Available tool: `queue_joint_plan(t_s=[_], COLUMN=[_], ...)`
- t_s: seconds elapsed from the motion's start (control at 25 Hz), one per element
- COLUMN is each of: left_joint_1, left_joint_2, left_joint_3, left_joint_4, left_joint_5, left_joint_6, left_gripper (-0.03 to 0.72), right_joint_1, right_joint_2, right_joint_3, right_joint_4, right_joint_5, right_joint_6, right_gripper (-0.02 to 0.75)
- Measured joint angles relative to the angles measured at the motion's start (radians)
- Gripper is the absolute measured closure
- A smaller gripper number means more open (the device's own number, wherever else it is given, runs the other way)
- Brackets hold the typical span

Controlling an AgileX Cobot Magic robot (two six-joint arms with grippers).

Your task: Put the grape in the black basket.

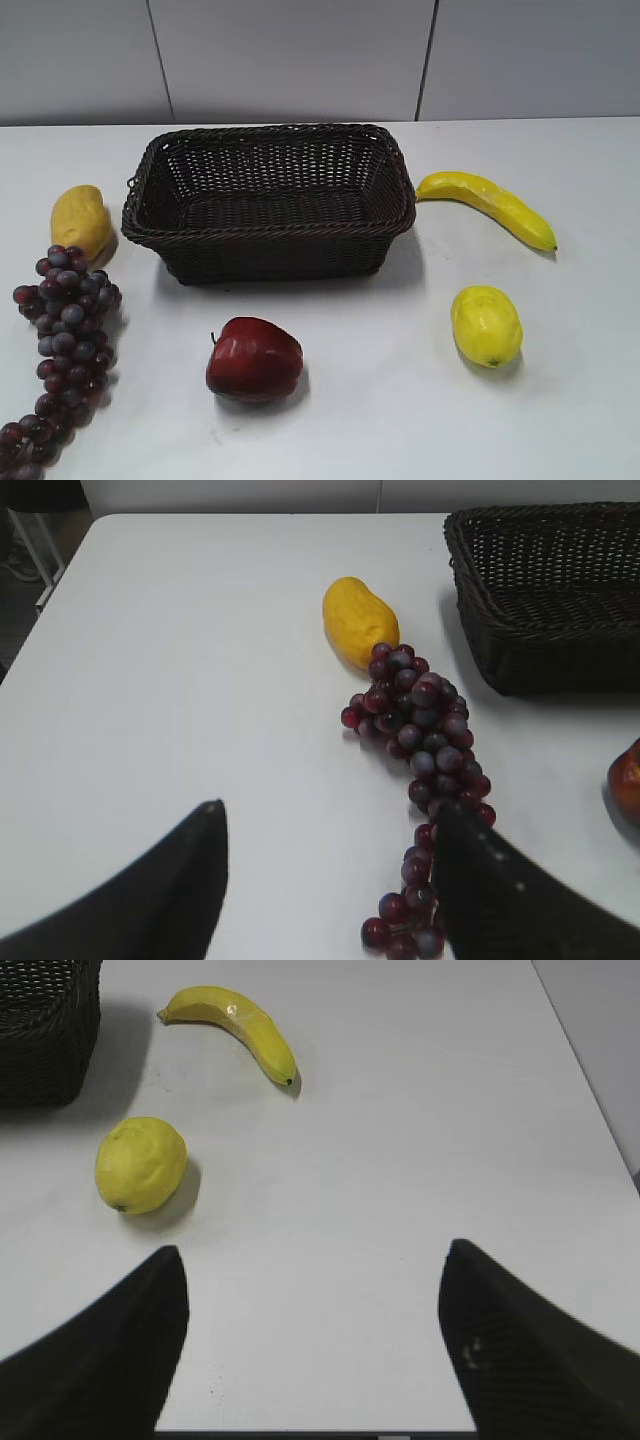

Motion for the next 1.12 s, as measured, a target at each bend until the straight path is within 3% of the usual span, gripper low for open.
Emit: queue_joint_plan(t_s=[0.88,1.12], left_joint_1=[0.000,0.000], left_joint_2=[0.000,0.158], left_joint_3=[-0.003,-0.082], left_joint_4=[-0.021,-0.043], left_joint_5=[-0.010,-0.133], left_joint_6=[0.000,0.000], left_gripper=[0.089,0.090], right_joint_1=[0.000,0.000], right_joint_2=[0.000,0.000], right_joint_3=[0.000,0.000], right_joint_4=[0.000,0.000], right_joint_5=[0.000,0.000], right_joint_6=[0.000,0.000], right_gripper=[0.145,0.145])
